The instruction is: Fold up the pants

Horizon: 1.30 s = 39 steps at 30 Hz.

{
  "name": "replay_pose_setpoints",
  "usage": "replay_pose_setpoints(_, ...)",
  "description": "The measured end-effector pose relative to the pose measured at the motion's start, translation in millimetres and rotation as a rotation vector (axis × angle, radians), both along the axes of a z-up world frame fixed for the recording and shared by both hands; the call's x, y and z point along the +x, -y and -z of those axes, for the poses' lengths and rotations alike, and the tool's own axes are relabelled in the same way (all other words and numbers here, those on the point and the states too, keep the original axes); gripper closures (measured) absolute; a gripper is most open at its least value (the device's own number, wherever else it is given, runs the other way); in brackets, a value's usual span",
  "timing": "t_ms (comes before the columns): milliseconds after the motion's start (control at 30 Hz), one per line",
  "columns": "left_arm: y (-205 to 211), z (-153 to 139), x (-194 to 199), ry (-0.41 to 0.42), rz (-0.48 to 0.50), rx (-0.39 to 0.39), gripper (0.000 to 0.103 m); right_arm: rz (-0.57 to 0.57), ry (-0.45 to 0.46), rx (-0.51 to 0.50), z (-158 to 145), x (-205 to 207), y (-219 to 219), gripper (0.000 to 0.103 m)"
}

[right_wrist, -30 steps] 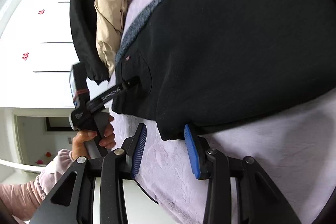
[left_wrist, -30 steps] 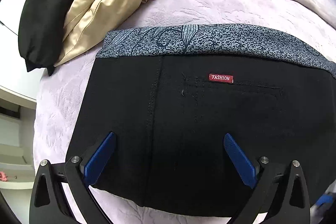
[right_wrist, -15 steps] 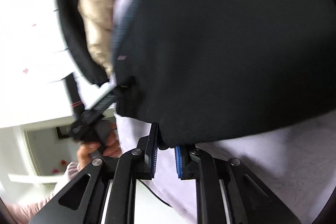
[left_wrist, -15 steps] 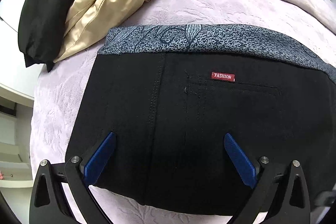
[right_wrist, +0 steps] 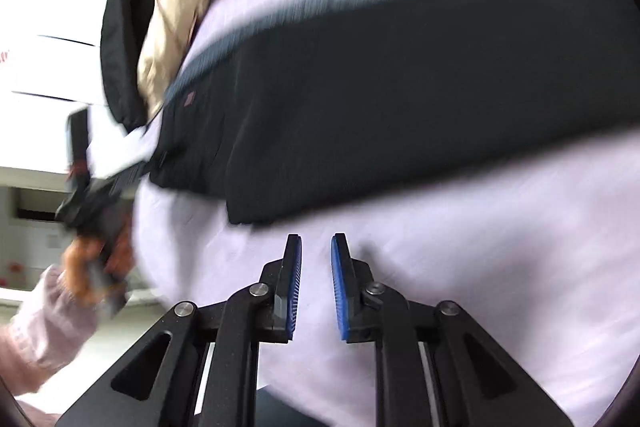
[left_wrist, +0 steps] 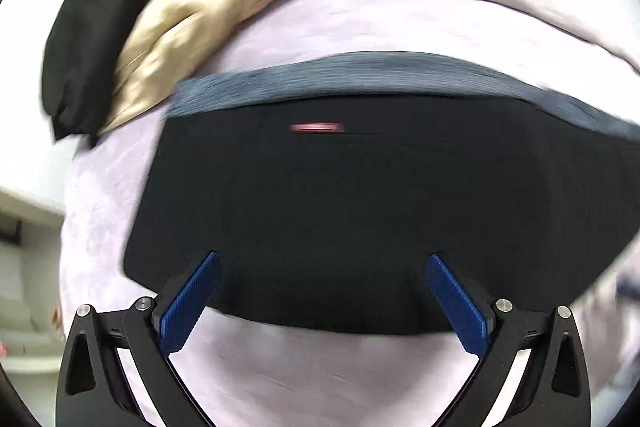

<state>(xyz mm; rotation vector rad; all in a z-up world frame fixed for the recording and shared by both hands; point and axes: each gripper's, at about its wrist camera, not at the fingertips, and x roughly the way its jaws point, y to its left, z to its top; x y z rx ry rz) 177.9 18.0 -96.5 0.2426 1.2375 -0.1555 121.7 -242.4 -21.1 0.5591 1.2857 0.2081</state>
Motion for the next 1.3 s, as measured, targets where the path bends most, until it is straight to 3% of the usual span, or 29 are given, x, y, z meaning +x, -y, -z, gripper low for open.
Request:
replay_pose_setpoints(100, 43.9, 10.1, -12.3, 0.006, 0.064, -0.003, 0.0, -0.019, 0.031, -0.126, -1.7, 23.4, 12.6, 0.086)
replay_pose_setpoints(200, 67.3, 43.3, -16.7, -0.019, 0.078, 0.083, 0.0, -0.074, -0.036, -0.258, 28.8, 32.0, 7.6, 0.087)
replay_pose_setpoints(233, 67.7, 53.1, -19.7, -0.004, 0.091, 0.113, 0.0, -0.078, -0.022, -0.262, 33.8, 29.5, 6.9, 0.087)
replay_pose_setpoints(367, 45.7, 54.3, -20.4, -0.009, 0.065, 0.084, 0.0, -0.09, 0.007, -0.295, 27.6, 18.9, 17.5, 0.087)
replay_pose_setpoints(500, 21.0, 38.3, -9.5, -0.061, 0.001, 0.08, 0.0, -0.044, -0.063, -0.204, 23.2, 19.5, 29.1, 0.087)
replay_pose_setpoints(633, 22.9, 7.5, 4.5, 0.039, 0.062, 0.049, 0.0, -0.012, -0.06, -0.08, 0.5, 5.8, 44.2, 0.085)
replay_pose_setpoints(733, 34.7, 6.0, 35.1, 0.105, 0.073, 0.087, 0.0, -0.035, -0.02, -0.023, -27.7, 10.8, 39.1, 0.085)
replay_pose_setpoints(867, 16.4, 18.3, 94.2, 0.157, -0.067, 0.145, 0.0, -0.077, 0.039, -0.015, -63.1, 19.8, 22.7, 0.084)
replay_pose_setpoints(1000, -38.9, 31.3, 141.8, 0.104, -0.239, 0.116, 0.0, -0.081, 0.053, -0.014, -74.6, 22.9, -0.1, 0.076)
replay_pose_setpoints(1100, -75.0, 35.1, 154.2, 0.09, -0.336, 0.158, 0.0, -0.076, 0.031, -0.014, -70.5, 17.0, -7.5, 0.076)
replay_pose_setpoints(1167, -97.2, 34.3, 155.6, 0.063, -0.378, 0.146, 0.0, -0.072, 0.017, -0.013, -70.6, 19.1, -13.3, 0.076)
replay_pose_setpoints(1233, -109.7, 27.4, 151.0, 0.055, -0.388, 0.139, 0.0, -0.069, -0.005, -0.017, -68.6, 14.4, -13.6, 0.076)
replay_pose_setpoints(1300, -117.1, 14.9, 139.1, 0.055, -0.359, 0.149, 0.0, -0.063, -0.028, -0.027, -67.3, 10.4, -14.8, 0.068)
